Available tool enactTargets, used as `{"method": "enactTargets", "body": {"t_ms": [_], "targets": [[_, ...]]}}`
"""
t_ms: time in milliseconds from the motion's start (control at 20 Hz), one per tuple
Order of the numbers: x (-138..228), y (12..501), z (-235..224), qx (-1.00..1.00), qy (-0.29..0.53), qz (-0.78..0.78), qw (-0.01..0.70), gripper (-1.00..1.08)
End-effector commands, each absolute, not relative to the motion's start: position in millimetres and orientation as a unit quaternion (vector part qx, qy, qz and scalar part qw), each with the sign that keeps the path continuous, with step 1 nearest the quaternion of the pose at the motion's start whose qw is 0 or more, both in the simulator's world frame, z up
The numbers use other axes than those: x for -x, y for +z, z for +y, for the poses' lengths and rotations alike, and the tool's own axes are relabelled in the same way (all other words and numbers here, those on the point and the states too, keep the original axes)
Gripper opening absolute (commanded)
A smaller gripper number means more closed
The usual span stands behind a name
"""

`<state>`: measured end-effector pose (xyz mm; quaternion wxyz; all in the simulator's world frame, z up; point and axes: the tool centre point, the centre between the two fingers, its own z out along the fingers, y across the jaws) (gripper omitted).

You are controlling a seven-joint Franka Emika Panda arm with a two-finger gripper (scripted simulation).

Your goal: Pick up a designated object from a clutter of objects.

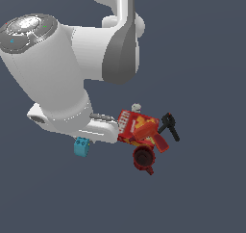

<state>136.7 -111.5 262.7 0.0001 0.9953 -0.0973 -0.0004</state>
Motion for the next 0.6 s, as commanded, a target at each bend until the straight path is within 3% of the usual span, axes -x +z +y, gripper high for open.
{"method": "enactTargets", "body": {"t_ms": [0, 550], "targets": [[-135, 289, -98, -0.995, 0.000, -0.098, 0.000, -1.00], [-135, 393, -45, -0.995, 0.000, -0.098, 0.001, -1.00]]}}
